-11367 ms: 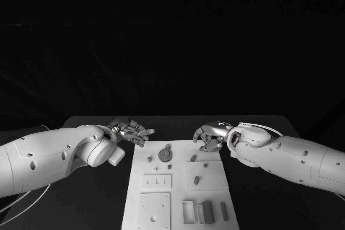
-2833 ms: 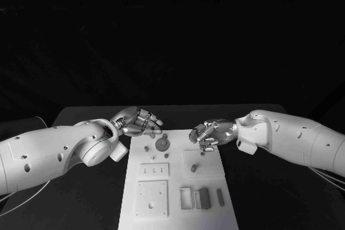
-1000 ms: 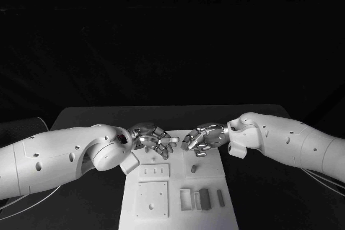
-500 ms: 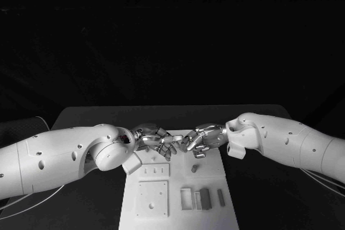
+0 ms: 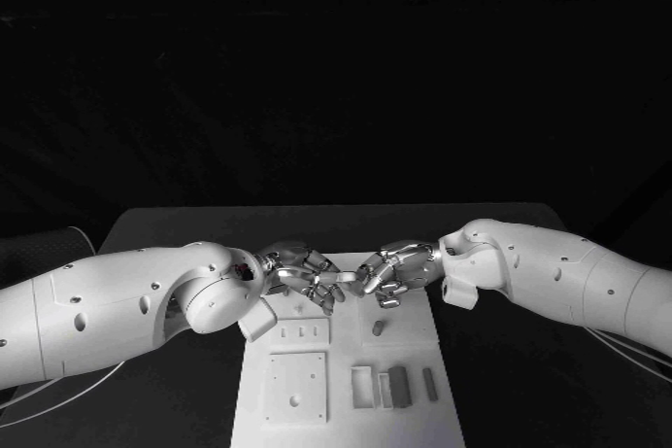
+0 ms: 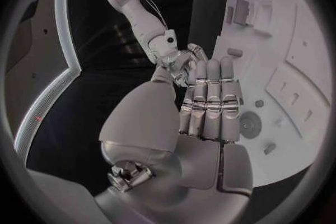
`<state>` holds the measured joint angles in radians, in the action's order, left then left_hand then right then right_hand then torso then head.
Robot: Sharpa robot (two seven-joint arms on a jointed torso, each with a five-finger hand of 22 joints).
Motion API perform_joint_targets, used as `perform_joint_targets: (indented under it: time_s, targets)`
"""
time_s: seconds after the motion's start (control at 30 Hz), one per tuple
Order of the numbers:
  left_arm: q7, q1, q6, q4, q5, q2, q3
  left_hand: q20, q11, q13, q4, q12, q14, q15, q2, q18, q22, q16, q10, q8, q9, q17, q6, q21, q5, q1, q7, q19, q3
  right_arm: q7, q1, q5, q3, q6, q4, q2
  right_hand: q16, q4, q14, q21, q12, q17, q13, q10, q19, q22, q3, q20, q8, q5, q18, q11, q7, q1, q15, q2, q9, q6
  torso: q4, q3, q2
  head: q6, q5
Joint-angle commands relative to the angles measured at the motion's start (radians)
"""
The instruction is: Assemble the parts on the task board
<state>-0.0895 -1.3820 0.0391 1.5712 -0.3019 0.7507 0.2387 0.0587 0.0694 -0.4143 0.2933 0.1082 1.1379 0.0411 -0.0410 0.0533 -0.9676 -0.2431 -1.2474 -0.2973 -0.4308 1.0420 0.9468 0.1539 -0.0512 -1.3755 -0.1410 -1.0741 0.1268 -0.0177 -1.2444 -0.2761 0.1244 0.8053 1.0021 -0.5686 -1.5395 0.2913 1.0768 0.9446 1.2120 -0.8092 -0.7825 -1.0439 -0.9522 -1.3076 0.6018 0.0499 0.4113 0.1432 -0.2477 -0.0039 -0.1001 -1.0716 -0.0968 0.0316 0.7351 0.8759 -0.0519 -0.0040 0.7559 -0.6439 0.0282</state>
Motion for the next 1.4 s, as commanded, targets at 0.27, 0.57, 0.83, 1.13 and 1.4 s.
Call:
perform_joint_targets:
  time_s: [0.27, 0.57, 0.83, 1.13, 1.4]
  targets:
    - [-0.006, 0.000, -0.009, 0.004, -0.023, -0.007, -0.001, 0.000, 0.000, -0.004, 0.000, 0.002, 0.010, -0.004, -0.004, 0.005, -0.003, -0.004, -0.013, -0.009, -0.002, 0.009, 0.013, -0.006, 0.001, -0.010, 0.000, -0.004, -0.013, -0.002, 0.001, -0.014, 0.000, 0.000, 0.000, 0.004, -0.004, 0.002, -0.017, -0.004, 0.005, -0.002, -0.001, 0.108, 0.009, -0.015, 0.002, 0.001, 0.002, 0.000, -0.014, -0.006, 0.006, -0.002, -0.008, -0.004, 0.003, 0.103, -0.0002, -0.0003, 0.000, -0.001, 0.001]
    - [-0.014, 0.000, -0.001, 0.006, -0.027, -0.009, -0.001, 0.002, -0.001, -0.007, 0.000, 0.002, 0.012, -0.005, -0.006, 0.004, -0.005, -0.006, -0.016, -0.009, -0.002, 0.014, 0.015, -0.006, 0.001, 0.000, 0.001, -0.006, -0.016, 0.005, 0.001, -0.018, 0.001, -0.001, -0.006, 0.006, -0.004, 0.002, -0.017, -0.004, 0.005, -0.002, -0.001, 0.108, 0.008, -0.015, 0.003, 0.001, 0.002, 0.000, -0.014, -0.006, 0.006, -0.002, -0.008, -0.004, 0.004, 0.103, -0.0001, -0.0007, 0.000, -0.003, 0.002]
    - [-0.017, 0.000, -0.006, 0.007, -0.034, -0.013, -0.001, 0.009, -0.011, -0.016, -0.002, 0.011, 0.027, -0.014, -0.012, 0.004, -0.013, -0.018, -0.035, -0.018, -0.006, 0.031, 0.035, -0.002, 0.000, -0.018, 0.010, -0.014, -0.030, 0.005, 0.001, -0.024, 0.001, -0.002, -0.010, 0.010, -0.004, 0.002, -0.017, -0.004, 0.005, -0.002, -0.001, 0.108, 0.008, -0.015, 0.003, 0.001, 0.002, 0.000, -0.014, -0.006, 0.006, -0.003, -0.008, -0.004, 0.004, 0.103, -0.0003, 0.0001, 0.000, -0.004, 0.002]
    - [-0.017, 0.000, 0.004, 0.005, -0.033, -0.020, -0.001, 0.015, -0.015, -0.023, -0.003, 0.013, 0.032, -0.019, -0.012, 0.001, -0.020, -0.024, -0.043, -0.019, -0.005, 0.044, 0.045, 0.000, -0.004, -0.040, 0.015, -0.017, -0.043, 0.009, 0.001, -0.027, 0.004, -0.001, -0.010, 0.015, -0.004, 0.002, -0.017, -0.004, 0.005, -0.002, 0.000, 0.108, 0.008, -0.015, 0.003, 0.001, 0.001, 0.000, -0.014, -0.006, 0.006, -0.003, -0.008, -0.005, 0.005, 0.103, 0.0007, 0.0003, 0.000, -0.005, 0.001]
    - [-0.025, 0.000, 0.011, 0.004, -0.033, -0.022, -0.001, 0.016, -0.016, -0.025, -0.003, 0.013, 0.032, -0.019, -0.011, -0.001, -0.022, -0.024, -0.044, -0.018, -0.004, 0.047, 0.047, 0.000, -0.005, -0.051, 0.015, -0.018, -0.047, 0.010, 0.001, -0.028, 0.004, 0.001, -0.006, 0.014, -0.005, 0.002, -0.017, -0.004, 0.005, -0.003, 0.000, 0.108, 0.008, -0.015, 0.003, 0.001, 0.001, 0.000, -0.014, -0.006, 0.006, -0.003, -0.008, -0.005, 0.006, 0.103, 0.0000, 0.0003, 0.000, -0.008, 0.003]
